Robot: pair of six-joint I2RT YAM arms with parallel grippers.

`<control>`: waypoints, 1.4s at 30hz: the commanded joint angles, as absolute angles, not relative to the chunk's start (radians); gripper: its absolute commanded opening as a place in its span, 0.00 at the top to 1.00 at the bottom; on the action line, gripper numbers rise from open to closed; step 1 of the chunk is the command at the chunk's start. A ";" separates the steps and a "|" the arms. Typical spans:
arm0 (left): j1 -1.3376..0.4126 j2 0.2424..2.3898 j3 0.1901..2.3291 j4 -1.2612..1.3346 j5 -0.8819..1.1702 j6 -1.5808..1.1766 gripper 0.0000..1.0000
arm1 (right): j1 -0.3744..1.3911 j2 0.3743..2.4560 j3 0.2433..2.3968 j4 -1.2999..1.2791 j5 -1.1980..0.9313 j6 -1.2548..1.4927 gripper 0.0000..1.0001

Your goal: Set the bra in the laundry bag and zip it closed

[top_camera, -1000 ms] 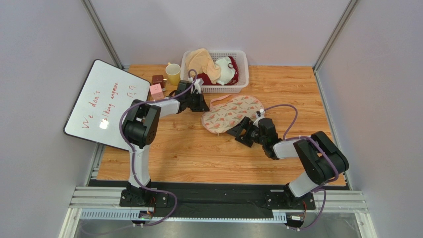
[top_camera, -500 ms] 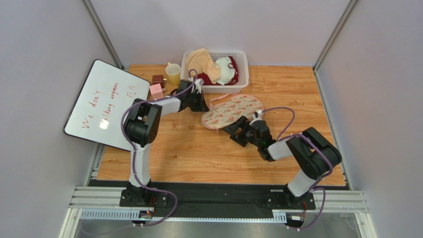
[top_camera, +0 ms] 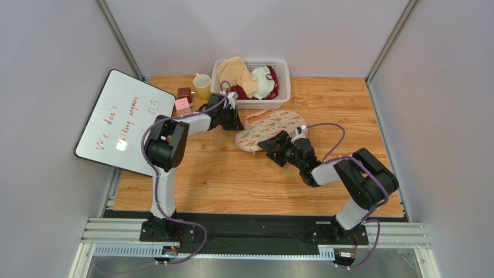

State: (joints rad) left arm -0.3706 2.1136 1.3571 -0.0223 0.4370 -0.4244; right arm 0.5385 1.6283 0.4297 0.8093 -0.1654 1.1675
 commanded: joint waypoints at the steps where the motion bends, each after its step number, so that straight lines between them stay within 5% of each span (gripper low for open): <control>1: -0.365 2.118 1.362 -0.035 0.445 -0.422 1.00 | 0.548 1.698 0.500 0.868 -0.143 1.219 0.11; 17: -0.365 2.088 1.328 -0.006 0.471 -0.422 1.00 | 0.549 1.891 0.658 0.905 -0.101 1.295 0.25; 25: -0.367 2.085 1.324 -0.006 0.480 -0.417 1.00 | 0.549 1.945 0.658 0.986 -0.087 1.327 0.46; 27: -0.365 2.074 1.310 0.026 0.483 -0.414 0.99 | 0.549 1.951 0.650 0.986 -0.078 1.344 0.62; 31: -0.365 1.985 1.226 0.125 0.468 -0.411 0.71 | 0.549 1.956 0.658 0.956 -0.078 1.384 0.67; 36: -0.351 1.806 1.041 0.222 0.396 -0.429 0.57 | 0.555 1.895 0.661 0.850 -0.055 1.402 0.81; 37: -0.351 1.734 1.019 0.222 0.382 -0.433 0.32 | 0.557 1.884 0.663 0.800 -0.042 1.394 0.82; 38: -0.351 1.692 0.996 0.210 0.367 -0.434 0.21 | 0.560 1.873 0.663 0.779 -0.034 1.388 0.85; 40: -0.351 1.550 0.919 0.180 0.312 -0.436 0.08 | 0.563 1.846 0.669 0.720 -0.020 1.381 0.86; 42: -0.353 1.438 0.843 0.137 0.246 -0.422 0.08 | 0.568 1.835 0.683 0.651 -0.011 1.379 0.87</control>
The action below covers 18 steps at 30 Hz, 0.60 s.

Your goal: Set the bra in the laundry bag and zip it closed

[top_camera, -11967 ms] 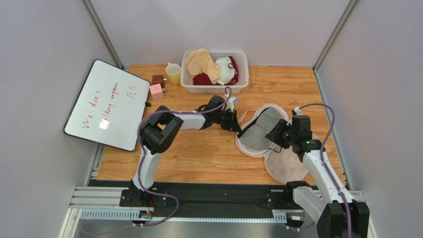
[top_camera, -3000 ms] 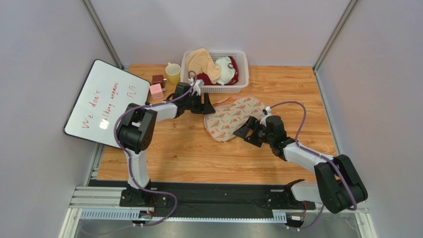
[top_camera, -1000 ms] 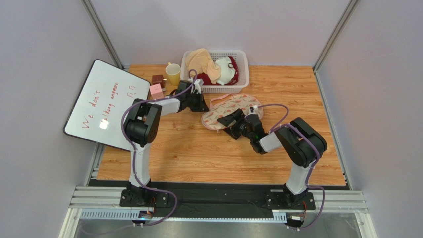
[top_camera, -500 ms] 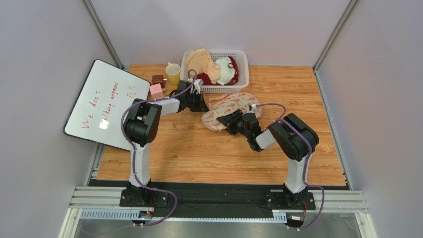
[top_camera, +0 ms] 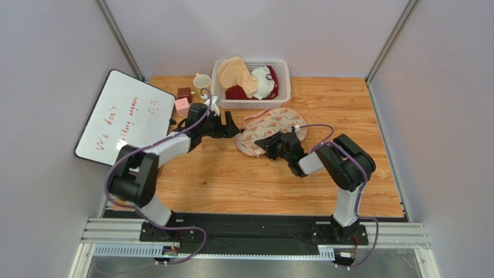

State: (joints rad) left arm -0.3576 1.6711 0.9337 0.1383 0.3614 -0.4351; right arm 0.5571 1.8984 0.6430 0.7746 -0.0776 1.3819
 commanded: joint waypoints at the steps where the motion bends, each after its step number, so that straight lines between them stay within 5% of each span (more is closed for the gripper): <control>1: -0.359 1.319 0.816 0.077 0.171 -0.417 0.10 | 0.569 1.832 0.687 0.629 -0.006 1.385 0.88; 3: -0.377 1.193 0.729 0.042 0.102 -0.416 0.15 | 0.574 1.835 0.690 0.618 -0.006 1.408 0.92; 6: -0.506 0.996 0.612 0.043 0.016 -0.422 0.40 | 0.591 1.836 0.710 0.543 -0.012 1.469 0.92; 11: -0.898 0.962 0.535 0.106 -0.314 -0.359 0.40 | 0.637 1.780 0.779 0.289 0.030 1.511 0.87; 18: -0.992 1.101 0.540 0.224 -0.380 -0.321 0.45 | 0.661 1.640 0.796 0.075 0.147 1.519 0.86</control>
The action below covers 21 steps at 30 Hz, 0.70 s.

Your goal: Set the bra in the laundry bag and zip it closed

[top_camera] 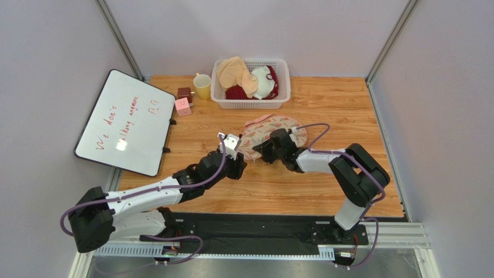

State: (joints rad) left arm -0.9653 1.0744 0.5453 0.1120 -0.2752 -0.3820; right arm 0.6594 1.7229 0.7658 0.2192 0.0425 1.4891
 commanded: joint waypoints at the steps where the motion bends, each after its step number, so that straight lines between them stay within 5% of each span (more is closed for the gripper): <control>1: -0.992 1.132 0.529 0.276 -0.387 -0.311 0.45 | 0.660 1.626 0.808 0.054 0.153 1.514 0.86; 14: -1.000 1.245 0.394 0.612 -0.287 -0.212 0.50 | 0.692 1.658 0.894 -0.063 0.149 1.526 0.87; 19: -0.979 1.345 0.406 0.699 -0.213 -0.178 0.67 | 0.692 1.652 0.910 -0.098 0.158 1.491 0.88; 21: -0.977 1.385 0.411 0.741 -0.204 -0.176 0.66 | 0.692 1.646 0.917 -0.123 0.158 1.496 0.88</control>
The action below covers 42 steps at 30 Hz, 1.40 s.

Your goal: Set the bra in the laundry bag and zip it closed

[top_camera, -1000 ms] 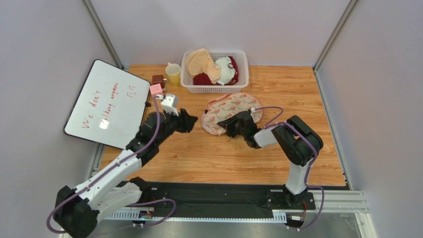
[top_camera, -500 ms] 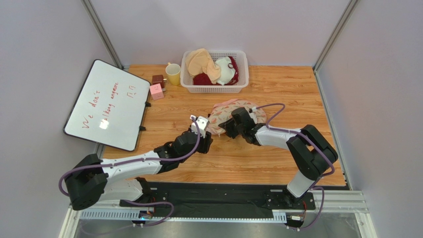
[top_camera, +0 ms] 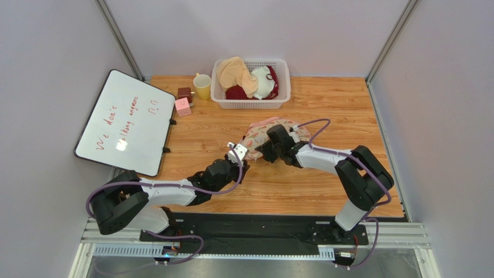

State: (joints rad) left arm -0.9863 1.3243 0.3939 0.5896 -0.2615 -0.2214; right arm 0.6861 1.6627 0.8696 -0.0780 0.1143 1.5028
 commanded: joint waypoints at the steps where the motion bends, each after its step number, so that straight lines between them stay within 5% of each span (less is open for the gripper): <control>1: -0.979 1.397 0.407 0.764 -0.201 -0.175 0.65 | 0.692 1.644 0.916 -0.124 0.155 1.502 0.88; 12: -0.977 1.531 0.460 0.864 -0.160 -0.137 0.53 | 0.693 1.637 0.887 -0.179 0.138 1.604 0.88; 22: -0.976 1.629 0.492 0.985 -0.138 -0.132 0.58 | 0.690 1.603 0.893 -0.245 0.202 1.638 0.94; 29: -0.974 1.652 0.506 1.002 -0.143 -0.120 0.72 | 0.692 1.603 0.905 -0.267 0.227 1.632 0.94; 34: -0.973 1.655 0.502 1.023 -0.143 -0.094 0.64 | 0.693 1.608 0.917 -0.271 0.235 1.624 0.95; 40: -0.968 1.658 0.511 1.031 -0.127 -0.058 0.75 | 0.693 1.600 0.917 -0.273 0.247 1.624 0.94; 42: -0.968 1.660 0.514 1.028 -0.126 -0.054 0.96 | 0.693 1.597 0.914 -0.270 0.249 1.628 0.94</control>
